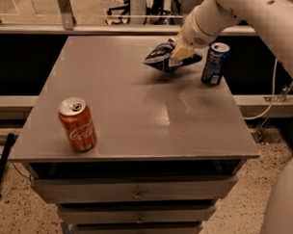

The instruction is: Move blue chip bag near pepsi can

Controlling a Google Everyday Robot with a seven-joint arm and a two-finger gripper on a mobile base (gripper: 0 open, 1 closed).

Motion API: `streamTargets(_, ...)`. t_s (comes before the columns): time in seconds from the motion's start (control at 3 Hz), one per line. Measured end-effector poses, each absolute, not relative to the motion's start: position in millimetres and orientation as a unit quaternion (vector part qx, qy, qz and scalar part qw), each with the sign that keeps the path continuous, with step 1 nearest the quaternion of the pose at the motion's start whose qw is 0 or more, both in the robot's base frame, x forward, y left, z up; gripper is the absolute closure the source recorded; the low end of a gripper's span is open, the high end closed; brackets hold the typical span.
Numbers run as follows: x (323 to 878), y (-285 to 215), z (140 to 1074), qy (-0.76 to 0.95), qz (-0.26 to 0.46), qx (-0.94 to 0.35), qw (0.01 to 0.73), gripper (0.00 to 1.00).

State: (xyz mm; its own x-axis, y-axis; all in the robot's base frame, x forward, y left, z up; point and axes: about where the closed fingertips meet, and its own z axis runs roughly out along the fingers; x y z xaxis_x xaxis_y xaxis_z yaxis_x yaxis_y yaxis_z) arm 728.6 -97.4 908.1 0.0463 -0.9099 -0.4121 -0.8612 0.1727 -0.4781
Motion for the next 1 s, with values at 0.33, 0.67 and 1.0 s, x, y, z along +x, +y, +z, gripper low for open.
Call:
streamTargets(0.33, 726, -116, 910, 0.691, -0.042, -0.643, 0.328, 1.0)
streamTargets(0.67, 725, -126, 909, 0.692, -0.041, -0.644, 0.325, 1.0)
streamTargets(1.0, 724, -131, 908, 0.693, -0.039, -0.644, 0.322, 0.83)
